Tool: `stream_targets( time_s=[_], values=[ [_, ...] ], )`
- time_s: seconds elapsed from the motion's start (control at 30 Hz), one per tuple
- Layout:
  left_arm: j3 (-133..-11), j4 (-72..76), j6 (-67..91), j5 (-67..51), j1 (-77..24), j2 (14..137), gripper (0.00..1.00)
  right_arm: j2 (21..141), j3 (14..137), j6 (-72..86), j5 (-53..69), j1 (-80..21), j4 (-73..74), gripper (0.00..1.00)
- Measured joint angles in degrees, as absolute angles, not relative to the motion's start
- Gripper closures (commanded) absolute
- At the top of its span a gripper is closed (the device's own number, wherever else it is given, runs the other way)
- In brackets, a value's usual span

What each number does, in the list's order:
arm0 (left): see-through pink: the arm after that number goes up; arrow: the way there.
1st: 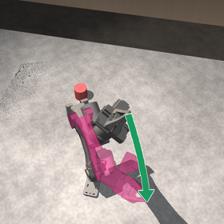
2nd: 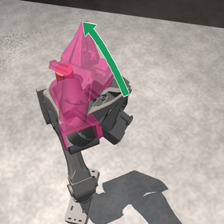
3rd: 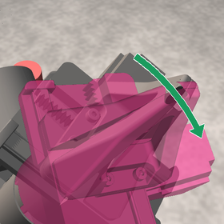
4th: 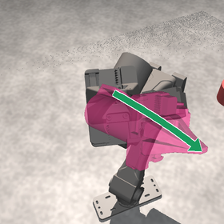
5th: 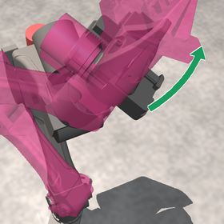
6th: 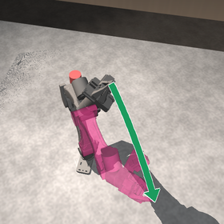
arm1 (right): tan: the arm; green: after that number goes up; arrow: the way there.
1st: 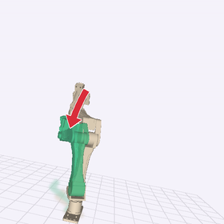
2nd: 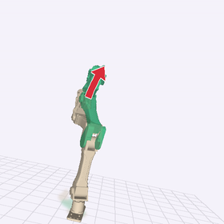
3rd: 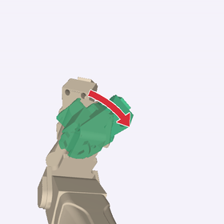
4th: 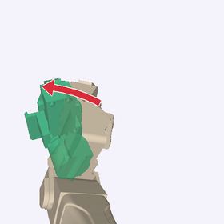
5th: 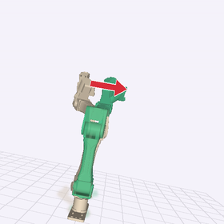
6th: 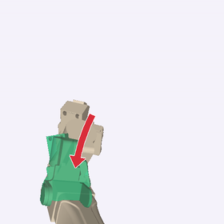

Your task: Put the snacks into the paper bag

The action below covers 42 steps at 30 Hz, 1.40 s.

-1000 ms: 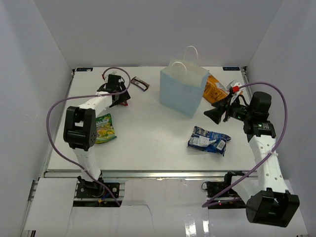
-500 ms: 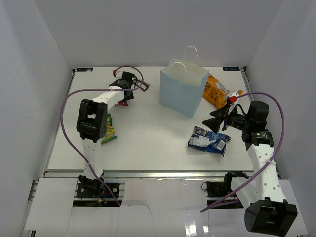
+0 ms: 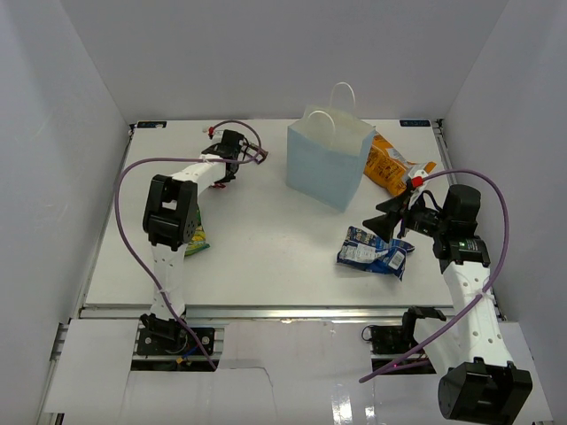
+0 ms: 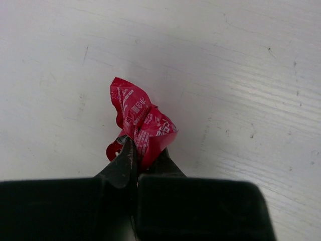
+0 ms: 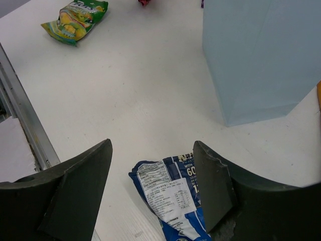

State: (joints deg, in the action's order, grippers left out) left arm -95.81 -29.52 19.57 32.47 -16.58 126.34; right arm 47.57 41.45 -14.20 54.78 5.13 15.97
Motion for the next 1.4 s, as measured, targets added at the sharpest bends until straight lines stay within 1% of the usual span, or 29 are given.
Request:
stream_targets(
  time_s=[0.1,0.2,0.33,0.5,0.6,0.73,1.07,1.2,1.27,1.4],
  values=[
    [-95.15,-29.82,19.42,31.11,-16.58,125.21,1.0,47.48,41.34,-14.24,54.78,5.13,15.94,0.28],
    [-92.75,-30.06,19.31,27.97,-16.8,121.3,1.0,47.16,41.34,-14.35,54.78,5.13,15.94,0.28],
    [-89.27,-29.02,18.59,21.17,-18.04,109.6,1.0,46.92,41.34,-14.52,54.76,5.13,15.79,0.28],
    [-88.95,-20.69,17.89,9.06,-21.26,93.36,1.0,46.92,41.34,-14.81,54.76,5.13,15.66,0.28],
    [-91.77,-15.62,18.48,2.0,-23.62,89.21,1.0,46.92,41.34,-14.96,54.76,5.13,15.51,0.28],
    [-99.2,-11.55,20.21,-4.03,-26.55,92.58,1.0,46.92,41.34,-15.09,54.74,5.13,15.27,0.28],
    [-120.79,-11.2,23.42,-9.65,-30.65,115.35,0.96,46.87,41.32,-15.29,54.63,5.13,15.16,0.27],
    [-124.14,-11.84,23.62,-10.98,-31.62,119.77,0.94,46.78,41.32,-15.44,54.52,5.13,15.09,0.27],
    [-124.09,-12.27,23.51,-11.55,-32.18,120.18,0.91,46.72,41.32,-15.46,54.52,5.13,15.09,0.27],
    [-121.32,-11.57,22.94,-12.62,-33.1,118.8,0.78,46.7,41.32,-15.49,54.52,5.13,15.09,0.27]
  ],
)
